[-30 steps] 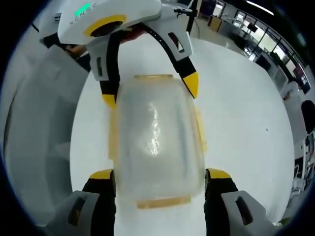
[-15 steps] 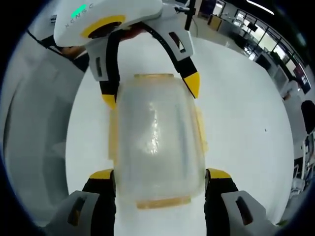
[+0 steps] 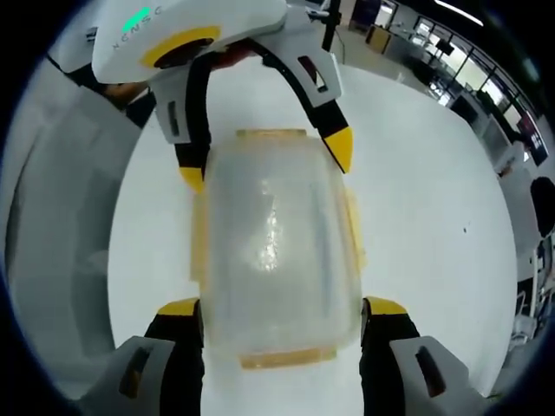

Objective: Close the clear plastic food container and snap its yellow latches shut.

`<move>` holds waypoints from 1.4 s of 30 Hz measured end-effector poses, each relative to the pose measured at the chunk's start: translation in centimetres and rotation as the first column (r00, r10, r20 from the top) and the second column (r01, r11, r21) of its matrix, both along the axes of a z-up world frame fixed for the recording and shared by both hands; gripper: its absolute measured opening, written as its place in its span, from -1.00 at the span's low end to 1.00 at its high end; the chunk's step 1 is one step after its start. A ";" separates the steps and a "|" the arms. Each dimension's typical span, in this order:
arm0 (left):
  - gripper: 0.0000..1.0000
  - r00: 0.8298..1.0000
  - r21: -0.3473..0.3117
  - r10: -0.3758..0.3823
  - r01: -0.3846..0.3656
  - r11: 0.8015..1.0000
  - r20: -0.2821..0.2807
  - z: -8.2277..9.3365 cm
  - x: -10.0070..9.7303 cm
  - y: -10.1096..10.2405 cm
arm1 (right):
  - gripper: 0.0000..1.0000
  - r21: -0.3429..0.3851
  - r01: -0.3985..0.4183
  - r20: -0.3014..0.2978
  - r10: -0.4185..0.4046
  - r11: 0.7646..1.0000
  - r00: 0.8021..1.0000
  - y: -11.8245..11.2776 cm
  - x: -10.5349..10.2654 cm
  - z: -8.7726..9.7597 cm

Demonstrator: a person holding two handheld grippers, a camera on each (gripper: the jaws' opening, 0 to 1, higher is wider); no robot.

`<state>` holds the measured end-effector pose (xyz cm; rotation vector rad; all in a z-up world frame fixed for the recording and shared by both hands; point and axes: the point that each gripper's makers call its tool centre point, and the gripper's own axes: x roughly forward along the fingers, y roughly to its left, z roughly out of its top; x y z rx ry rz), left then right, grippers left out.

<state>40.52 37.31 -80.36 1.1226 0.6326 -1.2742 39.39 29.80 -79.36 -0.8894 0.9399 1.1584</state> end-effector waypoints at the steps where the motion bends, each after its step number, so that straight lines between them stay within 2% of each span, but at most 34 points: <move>1: 0.57 1.000 0.000 0.000 0.000 1.000 0.000 0.0 0.1 0.0 | 0.47 0.000 0.000 0.000 0.000 1.000 1.000 0.0 0.1 0.0; 24: 0.58 1.000 -0.003 0.007 -0.007 1.000 -0.001 -0.1 1.9 -0.3 | 0.48 -0.002 -0.003 0.002 0.003 1.000 1.000 -0.2 2.1 -0.3; 42: 0.58 1.000 -0.009 -0.001 0.001 1.000 -0.003 -0.2 2.6 -0.3 | 0.51 -0.002 0.007 0.008 -0.007 1.000 1.000 -0.1 2.6 -0.4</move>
